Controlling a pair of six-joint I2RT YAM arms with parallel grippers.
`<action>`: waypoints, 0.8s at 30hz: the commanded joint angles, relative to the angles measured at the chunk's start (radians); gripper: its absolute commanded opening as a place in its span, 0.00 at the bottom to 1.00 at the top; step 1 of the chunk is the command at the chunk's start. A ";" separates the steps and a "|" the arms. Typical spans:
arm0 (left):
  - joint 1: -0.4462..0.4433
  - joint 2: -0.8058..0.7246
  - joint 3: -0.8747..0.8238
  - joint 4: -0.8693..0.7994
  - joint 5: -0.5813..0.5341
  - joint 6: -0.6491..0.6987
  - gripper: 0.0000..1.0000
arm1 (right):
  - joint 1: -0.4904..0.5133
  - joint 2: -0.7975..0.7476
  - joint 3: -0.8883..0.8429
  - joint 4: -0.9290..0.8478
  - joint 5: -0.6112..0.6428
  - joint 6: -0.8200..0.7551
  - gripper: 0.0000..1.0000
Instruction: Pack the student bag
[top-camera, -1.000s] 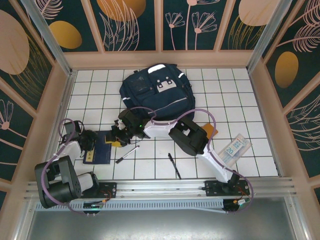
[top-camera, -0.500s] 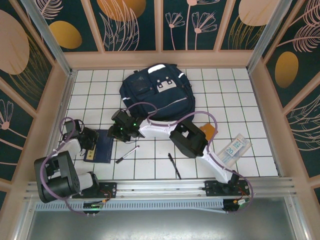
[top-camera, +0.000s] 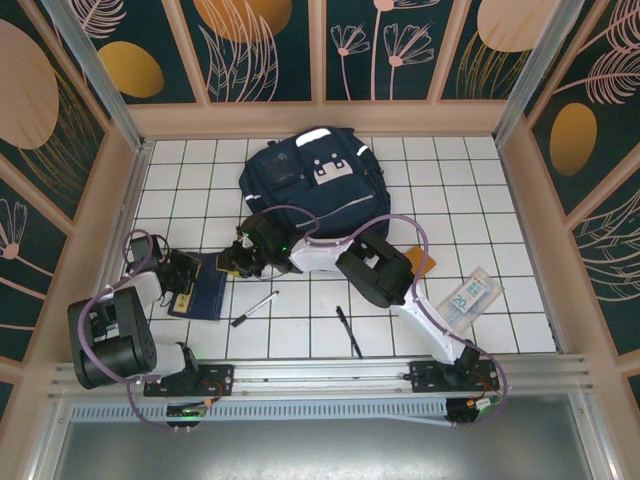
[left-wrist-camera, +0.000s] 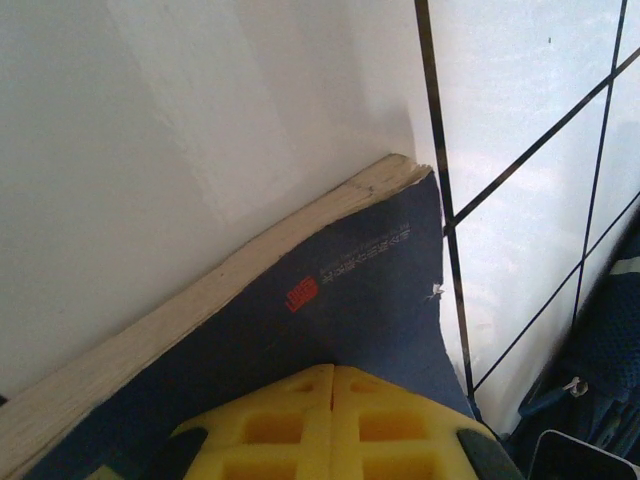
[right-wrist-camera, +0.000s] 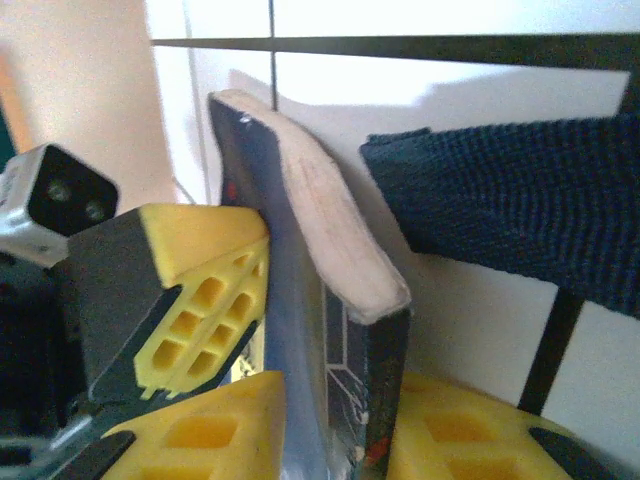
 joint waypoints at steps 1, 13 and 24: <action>-0.015 0.048 -0.063 -0.244 -0.014 -0.004 0.00 | 0.024 -0.008 -0.064 0.156 -0.021 0.006 0.25; -0.015 -0.224 0.269 -0.446 -0.125 0.313 0.52 | -0.022 -0.252 -0.183 -0.010 0.128 -0.128 0.00; -0.434 -0.206 0.644 -0.379 -0.102 0.576 0.65 | -0.388 -0.910 -0.588 -0.285 0.122 -0.322 0.00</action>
